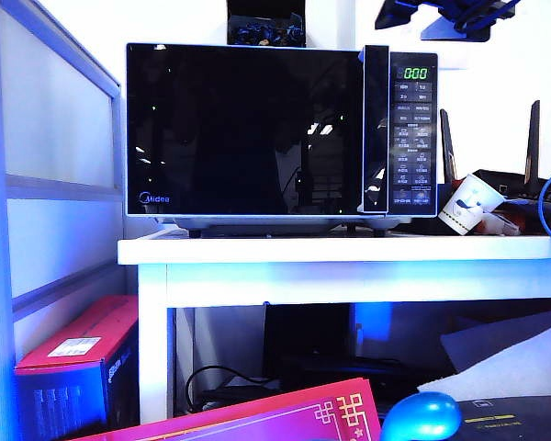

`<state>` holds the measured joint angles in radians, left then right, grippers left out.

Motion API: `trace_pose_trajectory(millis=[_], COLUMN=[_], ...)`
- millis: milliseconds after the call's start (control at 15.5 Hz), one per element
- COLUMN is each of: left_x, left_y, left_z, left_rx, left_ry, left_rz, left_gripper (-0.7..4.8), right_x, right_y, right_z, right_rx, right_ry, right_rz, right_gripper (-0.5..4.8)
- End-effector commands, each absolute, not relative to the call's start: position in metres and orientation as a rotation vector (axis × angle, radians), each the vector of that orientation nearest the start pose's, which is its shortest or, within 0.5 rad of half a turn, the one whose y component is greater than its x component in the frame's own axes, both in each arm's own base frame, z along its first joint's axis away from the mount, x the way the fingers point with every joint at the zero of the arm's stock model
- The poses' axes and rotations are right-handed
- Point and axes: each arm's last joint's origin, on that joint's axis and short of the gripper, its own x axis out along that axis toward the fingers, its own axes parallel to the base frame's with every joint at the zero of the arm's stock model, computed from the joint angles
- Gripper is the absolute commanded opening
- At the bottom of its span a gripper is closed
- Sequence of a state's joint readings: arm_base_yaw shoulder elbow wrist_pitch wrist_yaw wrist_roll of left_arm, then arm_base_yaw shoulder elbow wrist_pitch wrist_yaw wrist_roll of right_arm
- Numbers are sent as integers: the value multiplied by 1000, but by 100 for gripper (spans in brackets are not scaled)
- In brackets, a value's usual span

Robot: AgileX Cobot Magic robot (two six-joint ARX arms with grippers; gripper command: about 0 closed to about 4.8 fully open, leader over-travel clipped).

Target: Open the microwave door, place the orange inside the microwave, then close the microwave door.

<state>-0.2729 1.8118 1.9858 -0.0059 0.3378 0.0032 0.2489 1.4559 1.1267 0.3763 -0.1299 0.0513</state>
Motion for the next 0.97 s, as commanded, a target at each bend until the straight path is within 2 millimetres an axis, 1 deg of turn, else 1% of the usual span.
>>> trace_pose_trajectory(millis=[65,194,258,323,387,452,581,710,839,968], left_x=[362,343,336,331,329,327,327,327,324,322], left_y=[-114,-109,-107,-106,-105,-105,-105,-105,-104,-104], left_z=[497,512,517,521,523,524,523,523,525,527], left_rx=[10,14,15,15,16,16,15,15,18,18], left_ry=[-145,-173,-186,-193,-198,-197,-190,-186,-191,-196], left_rz=[-686,-706,-706,-706,-706,-706,-706,-708,-733,-732], left_gripper=[183,183,183,183,183,183,183,183,183,183], right_x=[332,342,348,350,352,353,356,364,371,375], right_y=[89,91,94,101,107,120,136,141,140,141], right_z=[344,333,326,321,317,313,304,292,280,274], right_rx=[55,55,61,62,63,57,40,49,45,54], right_ry=[-44,-37,-28,-25,-32,-48,-84,-101,-85,-111], right_rz=[377,376,358,305,278,266,152,114,65,71], right_gripper=[365,365,365,369,380,380,379,379,379,379])
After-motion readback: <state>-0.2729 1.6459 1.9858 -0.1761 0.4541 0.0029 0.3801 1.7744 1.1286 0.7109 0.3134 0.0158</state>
